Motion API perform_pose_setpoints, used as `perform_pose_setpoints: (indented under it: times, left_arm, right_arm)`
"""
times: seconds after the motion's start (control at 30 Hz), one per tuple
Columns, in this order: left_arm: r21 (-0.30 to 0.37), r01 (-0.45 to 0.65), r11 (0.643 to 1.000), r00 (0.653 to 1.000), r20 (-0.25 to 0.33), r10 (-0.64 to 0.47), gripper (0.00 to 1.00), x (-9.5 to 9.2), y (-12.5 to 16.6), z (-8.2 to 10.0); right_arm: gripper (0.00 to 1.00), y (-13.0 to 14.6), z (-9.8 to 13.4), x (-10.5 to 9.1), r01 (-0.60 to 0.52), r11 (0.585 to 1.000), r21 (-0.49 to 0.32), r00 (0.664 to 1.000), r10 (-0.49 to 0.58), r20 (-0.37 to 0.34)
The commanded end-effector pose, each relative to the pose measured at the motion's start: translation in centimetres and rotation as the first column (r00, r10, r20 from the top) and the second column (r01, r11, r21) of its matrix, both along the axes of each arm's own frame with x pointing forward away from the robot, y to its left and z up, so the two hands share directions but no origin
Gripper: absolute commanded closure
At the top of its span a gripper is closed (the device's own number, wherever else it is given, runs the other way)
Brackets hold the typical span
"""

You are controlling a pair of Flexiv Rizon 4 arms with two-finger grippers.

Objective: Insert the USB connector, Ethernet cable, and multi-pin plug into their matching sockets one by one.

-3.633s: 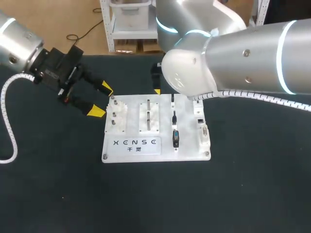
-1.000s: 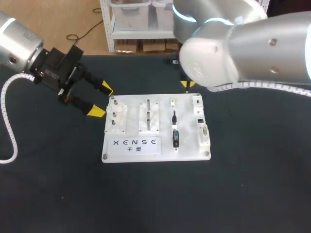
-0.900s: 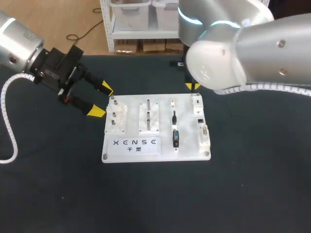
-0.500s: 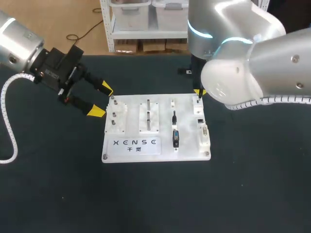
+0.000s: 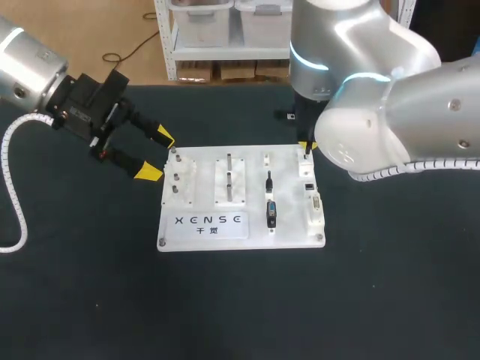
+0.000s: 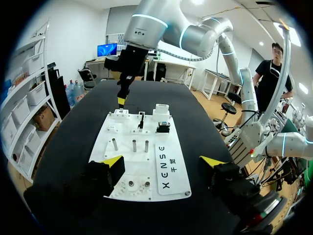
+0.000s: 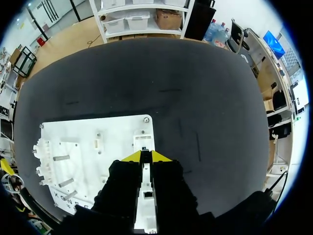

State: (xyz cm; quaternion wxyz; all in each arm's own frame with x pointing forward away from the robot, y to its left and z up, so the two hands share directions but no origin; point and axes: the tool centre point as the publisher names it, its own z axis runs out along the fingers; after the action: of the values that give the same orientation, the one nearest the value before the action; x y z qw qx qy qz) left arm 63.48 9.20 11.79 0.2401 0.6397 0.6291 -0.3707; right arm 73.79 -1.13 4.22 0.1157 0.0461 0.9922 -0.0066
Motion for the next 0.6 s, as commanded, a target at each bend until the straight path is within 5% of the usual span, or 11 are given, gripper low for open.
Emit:
perform_pose_setpoints:
  times: [0.03,0.6]
  left_arm:
    - [-0.002,0.004,1.0,1.0,0.001,-0.004,0.0,0.09,0.09,-0.07]
    - [-0.002,0.004,1.0,1.0,0.001,-0.004,0.0,0.09,0.09,-0.07]
  right_arm:
    - [1.0,0.0,-0.09,0.02,0.001,1.0,-0.003,1.0,-0.001,0.002]
    - [1.0,0.09,-0.57,0.22,-0.008,1.0,0.0,1.0,0.008,0.001]
